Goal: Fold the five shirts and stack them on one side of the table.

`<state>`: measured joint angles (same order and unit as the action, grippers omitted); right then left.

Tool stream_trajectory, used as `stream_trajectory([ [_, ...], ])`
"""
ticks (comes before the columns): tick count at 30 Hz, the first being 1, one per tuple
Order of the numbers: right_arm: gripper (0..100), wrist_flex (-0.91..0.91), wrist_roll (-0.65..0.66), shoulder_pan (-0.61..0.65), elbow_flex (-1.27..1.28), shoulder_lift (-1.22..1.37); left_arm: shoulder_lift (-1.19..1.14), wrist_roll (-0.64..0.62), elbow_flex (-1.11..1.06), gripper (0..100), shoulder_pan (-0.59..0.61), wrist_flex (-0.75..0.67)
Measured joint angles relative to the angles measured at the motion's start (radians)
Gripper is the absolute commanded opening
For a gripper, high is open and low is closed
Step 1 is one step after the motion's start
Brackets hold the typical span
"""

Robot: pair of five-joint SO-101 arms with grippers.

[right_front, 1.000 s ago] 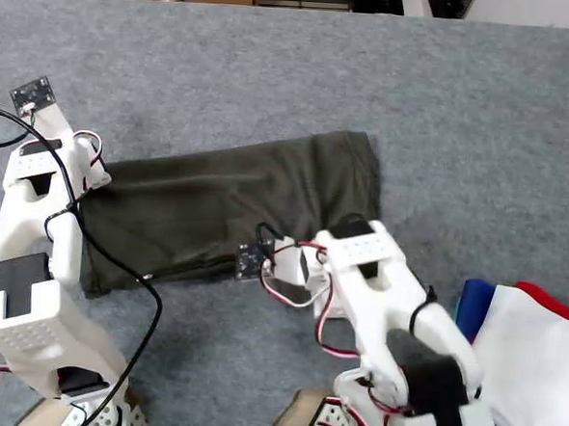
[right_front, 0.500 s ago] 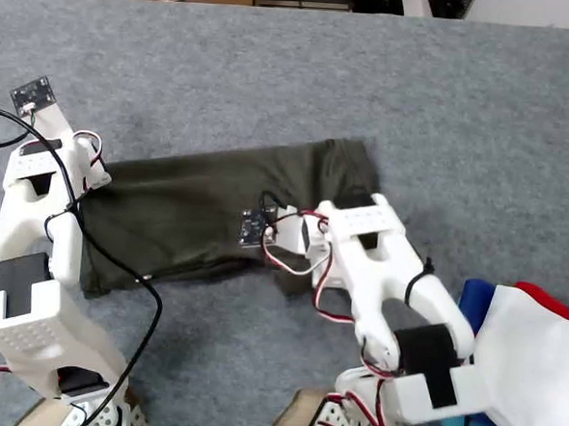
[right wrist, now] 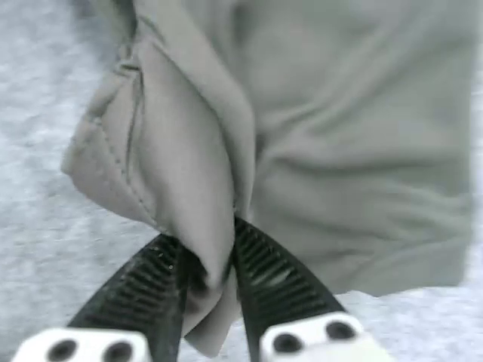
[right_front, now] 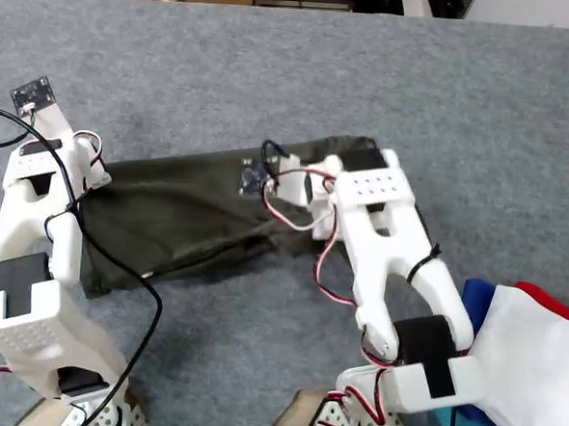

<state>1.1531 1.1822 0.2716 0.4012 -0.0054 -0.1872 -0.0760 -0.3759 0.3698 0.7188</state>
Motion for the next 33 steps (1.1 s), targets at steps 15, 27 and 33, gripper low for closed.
stream_trajectory([
  [15,12.3,0.0,0.153,0.012,-0.301,0.279,0.0,0.0,0.0,2,0.0,0.0],
  [27,16.8,-0.126,0.155,0.009,-0.345,0.298,0.0,0.0,0.0,2,0.0,0.0],
  [33,16.8,-0.13,0.089,0.009,-0.414,0.299,0.0,0.0,0.0,2,0.0,0.0],
])
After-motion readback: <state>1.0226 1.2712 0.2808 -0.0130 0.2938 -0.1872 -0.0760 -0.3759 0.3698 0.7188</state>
